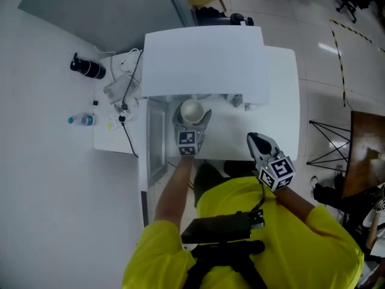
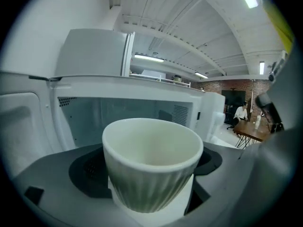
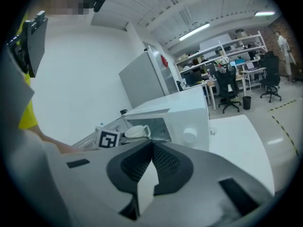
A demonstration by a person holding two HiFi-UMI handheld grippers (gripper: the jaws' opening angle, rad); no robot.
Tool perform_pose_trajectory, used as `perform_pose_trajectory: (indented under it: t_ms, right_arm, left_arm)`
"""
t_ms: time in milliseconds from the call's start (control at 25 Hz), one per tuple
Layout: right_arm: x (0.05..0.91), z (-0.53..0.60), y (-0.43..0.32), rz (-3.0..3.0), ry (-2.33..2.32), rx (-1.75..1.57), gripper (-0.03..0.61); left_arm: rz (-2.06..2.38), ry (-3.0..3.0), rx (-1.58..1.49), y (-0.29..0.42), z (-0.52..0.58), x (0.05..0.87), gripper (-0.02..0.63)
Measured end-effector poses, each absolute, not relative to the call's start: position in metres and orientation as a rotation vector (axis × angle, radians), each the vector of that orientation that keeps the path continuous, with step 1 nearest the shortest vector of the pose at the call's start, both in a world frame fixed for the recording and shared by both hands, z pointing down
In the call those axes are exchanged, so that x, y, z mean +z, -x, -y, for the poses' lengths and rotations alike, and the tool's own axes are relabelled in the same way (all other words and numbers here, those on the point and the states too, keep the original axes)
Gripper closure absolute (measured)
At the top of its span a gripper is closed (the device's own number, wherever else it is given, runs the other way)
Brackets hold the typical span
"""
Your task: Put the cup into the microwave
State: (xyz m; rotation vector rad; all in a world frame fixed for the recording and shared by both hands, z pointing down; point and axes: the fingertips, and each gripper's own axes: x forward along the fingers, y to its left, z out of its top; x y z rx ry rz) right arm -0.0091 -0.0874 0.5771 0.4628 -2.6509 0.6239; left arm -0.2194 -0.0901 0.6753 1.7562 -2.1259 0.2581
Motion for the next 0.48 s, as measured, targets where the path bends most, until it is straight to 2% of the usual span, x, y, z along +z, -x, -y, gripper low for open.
perform_pose_trajectory:
  t_ms: [240,480]
  right_arm:
    - [0.591,0.084,-0.003,2.57,-0.519,0.615,0.574]
    - [0.601,0.09,-0.021,2.508,-0.606,0.625,0.574]
  left_arm:
    - [2.16,-1.788,0.216,0.27,0.145,0.693,0.143]
    - [2.155,-1.77,0.196,0.284,0.167,0.711,0.143]
